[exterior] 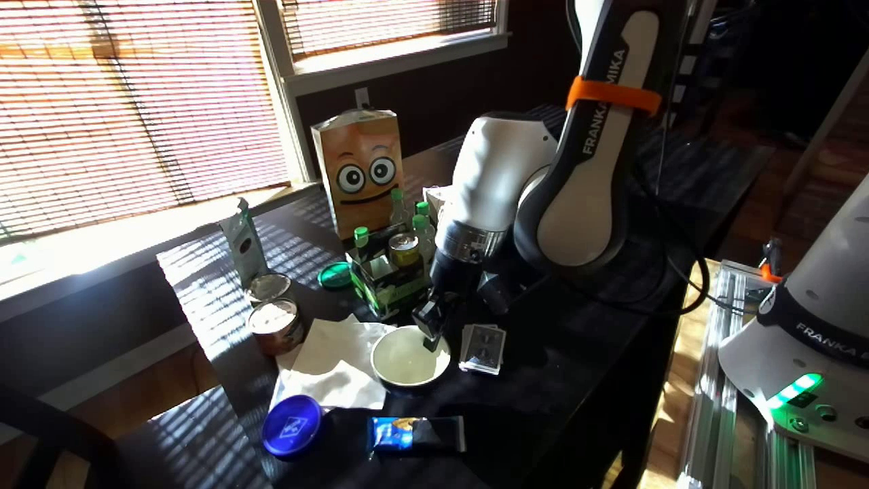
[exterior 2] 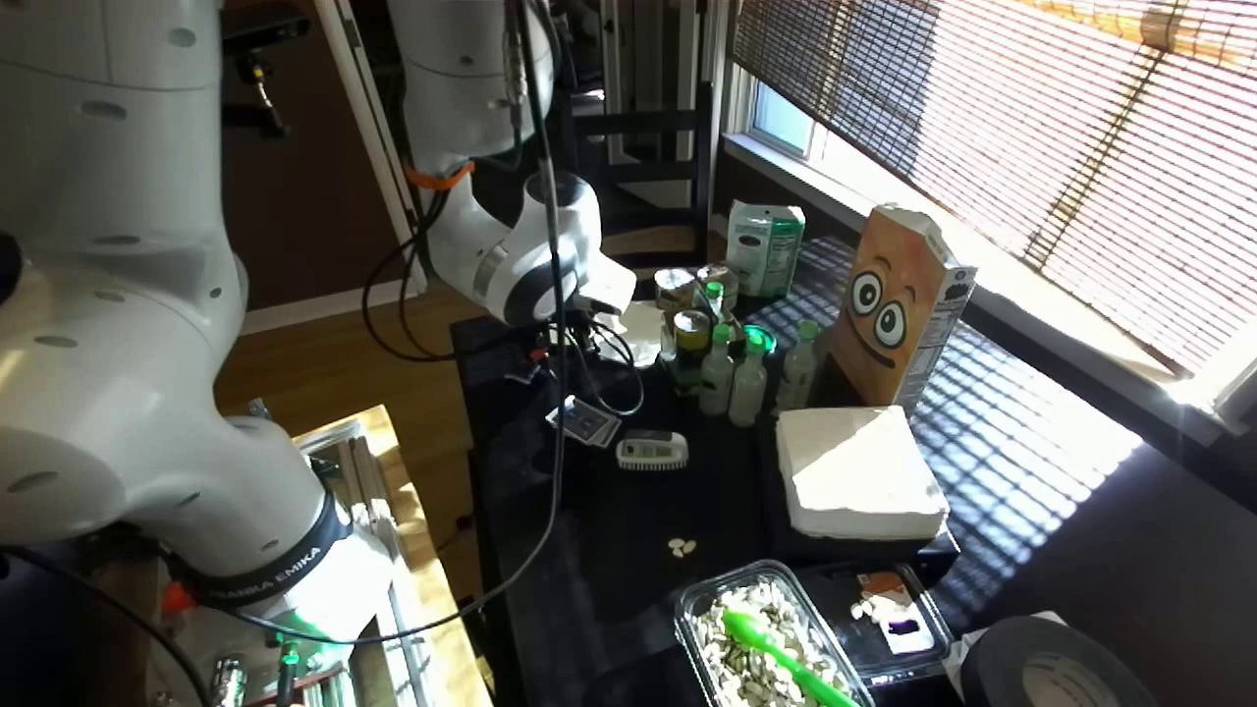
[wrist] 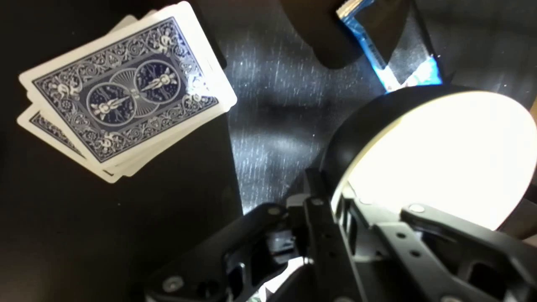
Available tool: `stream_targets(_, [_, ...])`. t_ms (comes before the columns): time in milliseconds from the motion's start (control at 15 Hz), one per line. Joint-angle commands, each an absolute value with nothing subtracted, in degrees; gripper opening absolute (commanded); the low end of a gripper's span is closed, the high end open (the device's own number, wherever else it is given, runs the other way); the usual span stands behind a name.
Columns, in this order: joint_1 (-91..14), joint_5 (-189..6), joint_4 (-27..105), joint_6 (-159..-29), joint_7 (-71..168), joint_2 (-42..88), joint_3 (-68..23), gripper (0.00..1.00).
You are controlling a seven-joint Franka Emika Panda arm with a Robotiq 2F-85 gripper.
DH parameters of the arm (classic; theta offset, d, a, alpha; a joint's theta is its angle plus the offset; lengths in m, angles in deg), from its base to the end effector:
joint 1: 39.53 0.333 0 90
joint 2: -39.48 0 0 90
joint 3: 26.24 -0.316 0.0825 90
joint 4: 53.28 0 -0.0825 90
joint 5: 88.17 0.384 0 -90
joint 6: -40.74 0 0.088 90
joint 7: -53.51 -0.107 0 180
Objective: Pour the contents from the black bowl into the transparent bowl
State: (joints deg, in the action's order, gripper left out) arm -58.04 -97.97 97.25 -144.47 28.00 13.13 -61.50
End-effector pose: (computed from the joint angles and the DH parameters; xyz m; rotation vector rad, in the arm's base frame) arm 0.4061 0.1676 0.1504 -2.8132 0.0848 -0.2013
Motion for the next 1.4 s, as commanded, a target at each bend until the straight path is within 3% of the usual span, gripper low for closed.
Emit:
stream_targets(0, [-61.8, -93.0, 96.2, -140.7, 34.5, 14.8, -62.7, 0.02])
stream_targets(400, [-44.1, -87.0, 97.6, -134.0, 38.3, 24.2, -46.0, 0.02])
stream_targets(800, [-28.1, -89.1, 95.7, -137.0, 37.6, 21.4, -31.7, 0.02])
stream_targets(1000, [-25.9, -88.0, 94.9, -140.2, 37.9, 18.8, -29.4, 0.02])
stream_targets(1333, [-30.1, -85.6, 92.0, -141.8, 39.5, 14.4, -34.3, 0.02])
